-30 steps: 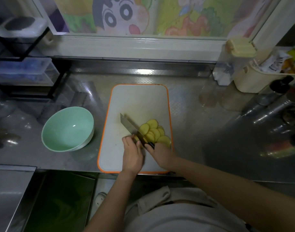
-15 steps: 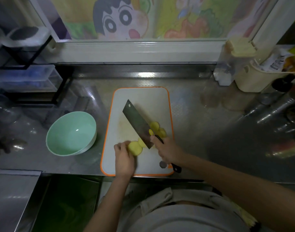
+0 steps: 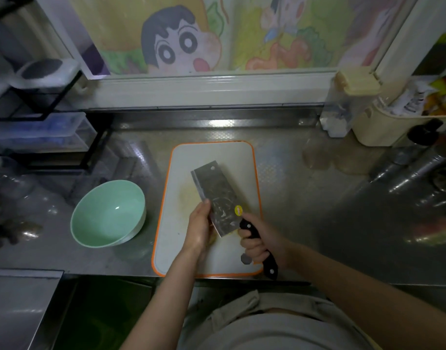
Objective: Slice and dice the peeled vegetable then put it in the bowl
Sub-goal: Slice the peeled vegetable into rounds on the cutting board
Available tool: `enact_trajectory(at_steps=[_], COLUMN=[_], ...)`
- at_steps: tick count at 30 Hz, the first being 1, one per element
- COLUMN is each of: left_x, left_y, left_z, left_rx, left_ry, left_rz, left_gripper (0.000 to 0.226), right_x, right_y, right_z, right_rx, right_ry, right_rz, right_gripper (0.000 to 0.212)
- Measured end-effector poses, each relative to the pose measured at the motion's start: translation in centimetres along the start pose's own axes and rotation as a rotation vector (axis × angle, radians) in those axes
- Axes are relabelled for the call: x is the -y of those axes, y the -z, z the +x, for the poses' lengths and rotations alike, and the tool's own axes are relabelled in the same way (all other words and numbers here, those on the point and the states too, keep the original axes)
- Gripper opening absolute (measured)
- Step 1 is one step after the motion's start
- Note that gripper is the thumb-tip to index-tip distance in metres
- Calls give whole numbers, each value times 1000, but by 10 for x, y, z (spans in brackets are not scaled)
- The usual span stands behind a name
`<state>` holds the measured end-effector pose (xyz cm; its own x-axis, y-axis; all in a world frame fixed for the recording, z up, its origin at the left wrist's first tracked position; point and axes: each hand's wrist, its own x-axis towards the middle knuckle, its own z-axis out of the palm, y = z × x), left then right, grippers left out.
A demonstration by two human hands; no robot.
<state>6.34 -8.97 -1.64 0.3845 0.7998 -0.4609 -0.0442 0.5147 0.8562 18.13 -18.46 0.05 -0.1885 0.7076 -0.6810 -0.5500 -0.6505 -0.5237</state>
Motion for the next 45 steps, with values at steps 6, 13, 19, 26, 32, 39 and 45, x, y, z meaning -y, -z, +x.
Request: enact_trajectory(at_steps=[6,13,19,26,32,39,45], left_x=[-7,19,36,38,35,29,30], left_y=[-5,19,6,6,12,23,30], left_z=[-7,14,22,24,22,19,22], left_rx=[77,-65,135,150,147,58,-6], left_ry=[53,-440,-460,-473,-453,-469,-520], left_rz=[-83,887,1620,1552,1362,1143,1075], left_gripper=[30,8,67,50,40,37,30], right_x=[0,3,-5,-6,-7,-6,-7], right_y=[4,18,28,29,27,20,17], right_z=[1,2,4,3,5,4,9], right_rx=[-50,-319,-438,-482,-477,-504,-499], right_ry=[21,110,207,229,254,262,258], right_rz=[123,18,-63,-126,-153,-194,-223], right_gripper=[49,53,50,50,45,42,43])
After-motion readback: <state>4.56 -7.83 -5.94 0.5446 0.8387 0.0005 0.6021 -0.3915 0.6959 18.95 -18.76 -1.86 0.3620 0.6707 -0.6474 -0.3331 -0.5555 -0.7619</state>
